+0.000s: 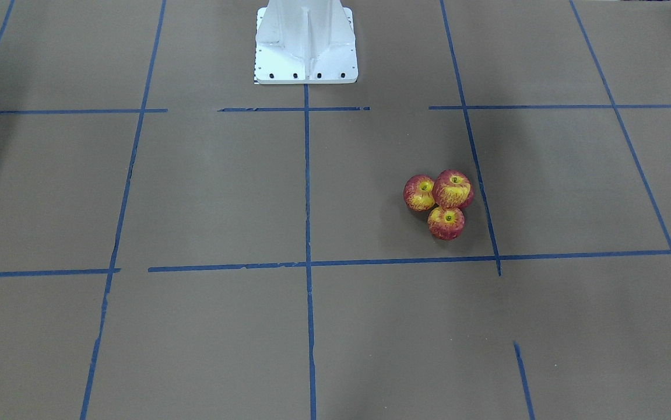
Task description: Stack apples
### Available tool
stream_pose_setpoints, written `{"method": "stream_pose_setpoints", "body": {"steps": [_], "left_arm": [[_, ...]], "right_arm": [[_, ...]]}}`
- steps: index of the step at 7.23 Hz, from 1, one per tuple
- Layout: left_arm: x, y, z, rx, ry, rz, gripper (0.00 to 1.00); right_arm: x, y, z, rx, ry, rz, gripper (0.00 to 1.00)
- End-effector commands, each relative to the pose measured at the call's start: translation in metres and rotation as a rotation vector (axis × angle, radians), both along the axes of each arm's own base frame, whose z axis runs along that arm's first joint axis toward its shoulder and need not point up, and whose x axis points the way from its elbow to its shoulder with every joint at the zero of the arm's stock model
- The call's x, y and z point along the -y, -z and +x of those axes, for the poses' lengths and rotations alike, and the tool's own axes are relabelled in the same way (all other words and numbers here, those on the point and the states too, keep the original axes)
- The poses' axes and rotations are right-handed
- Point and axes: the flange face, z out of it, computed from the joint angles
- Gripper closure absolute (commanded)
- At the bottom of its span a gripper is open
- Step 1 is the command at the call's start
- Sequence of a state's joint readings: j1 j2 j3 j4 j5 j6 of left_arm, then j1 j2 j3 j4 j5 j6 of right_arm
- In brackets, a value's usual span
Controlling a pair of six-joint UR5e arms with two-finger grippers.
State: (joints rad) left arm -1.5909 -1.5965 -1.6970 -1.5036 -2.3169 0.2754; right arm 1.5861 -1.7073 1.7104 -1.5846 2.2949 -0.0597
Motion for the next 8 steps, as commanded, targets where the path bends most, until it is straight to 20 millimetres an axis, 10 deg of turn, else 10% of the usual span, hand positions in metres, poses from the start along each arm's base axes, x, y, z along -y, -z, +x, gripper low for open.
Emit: {"method": "stream_pose_setpoints", "body": {"steps": [1, 2, 8], "left_arm": [[-0.01, -0.023, 0.001, -0.008, 0.004, -0.108, 0.0], [-0.004, -0.054, 0.002, -0.004, 0.001, -0.16, 0.0], [0.006, -0.03, 0.001, -0.004, -0.003, -0.169, 0.0]], "right_arm": [[0.0, 0.0, 0.0, 0.0, 0.0, 0.0, 0.0], [0.0, 0.0, 0.0, 0.0, 0.0, 0.0, 0.0], [0.0, 0.0, 0.0, 0.0, 0.0, 0.0, 0.0]]}}
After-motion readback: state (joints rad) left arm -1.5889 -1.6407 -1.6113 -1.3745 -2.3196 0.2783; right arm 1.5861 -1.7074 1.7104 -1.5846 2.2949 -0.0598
